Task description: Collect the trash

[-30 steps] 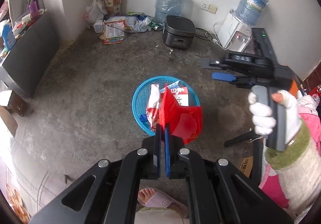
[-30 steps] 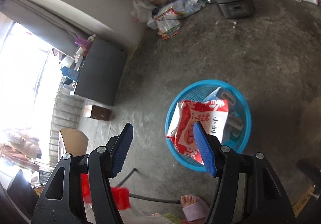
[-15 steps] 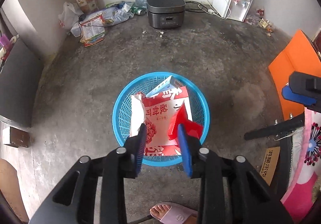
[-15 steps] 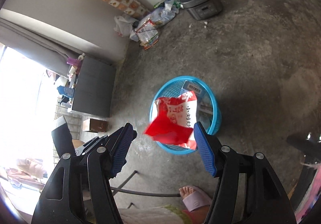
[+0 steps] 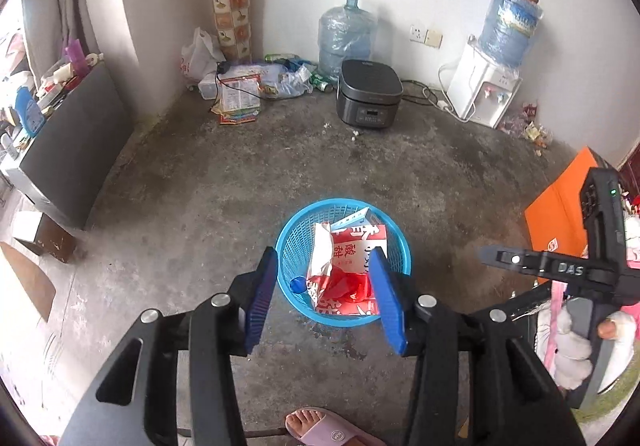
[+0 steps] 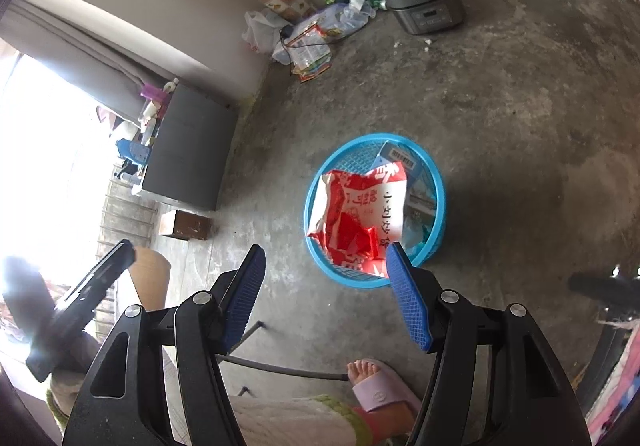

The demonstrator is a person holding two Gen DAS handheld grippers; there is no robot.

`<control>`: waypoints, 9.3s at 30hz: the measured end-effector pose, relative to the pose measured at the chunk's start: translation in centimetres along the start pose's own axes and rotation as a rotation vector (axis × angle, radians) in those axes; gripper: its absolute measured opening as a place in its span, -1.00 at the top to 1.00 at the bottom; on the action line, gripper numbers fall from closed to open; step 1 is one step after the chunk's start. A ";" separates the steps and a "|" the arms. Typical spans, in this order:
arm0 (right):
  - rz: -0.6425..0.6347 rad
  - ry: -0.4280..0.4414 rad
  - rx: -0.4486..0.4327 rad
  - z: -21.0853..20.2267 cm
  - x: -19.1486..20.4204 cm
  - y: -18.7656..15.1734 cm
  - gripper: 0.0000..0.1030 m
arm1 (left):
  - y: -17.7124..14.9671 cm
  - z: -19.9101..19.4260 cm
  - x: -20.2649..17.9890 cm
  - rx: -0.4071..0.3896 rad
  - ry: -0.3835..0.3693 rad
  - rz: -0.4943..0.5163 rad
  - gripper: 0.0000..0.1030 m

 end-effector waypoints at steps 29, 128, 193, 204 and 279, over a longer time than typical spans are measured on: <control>-0.608 0.231 -0.113 -6.5 18.7 -8.3 -0.65 | -14.3 -34.2 9.2 -0.516 0.369 -0.363 -0.70; -0.875 0.320 0.481 -5.0 25.6 -29.2 0.89 | -31.7 -29.7 12.0 -0.144 0.031 -0.734 -0.17; -0.598 0.522 0.778 -2.5 30.9 -37.9 1.00 | -38.2 -38.4 19.8 -0.257 0.517 -0.851 0.99; -0.773 0.483 0.703 -6.3 25.7 -29.5 0.98 | -31.6 -32.0 14.1 -0.192 0.343 -0.636 0.99; -0.063 0.124 -0.077 -3.5 2.3 -6.1 1.00 | -4.1 1.6 -1.2 0.073 -0.082 -0.035 0.99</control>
Point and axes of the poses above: each gripper's, at about its wrist camera, not at the fingertips, and z roughly the way its jaws point, x to its left, y to its top, the point moved 2 cm from there along z, roughly the way its jaws point, and after that the axes turned 10 degrees about -x, right-handed, at the moved point
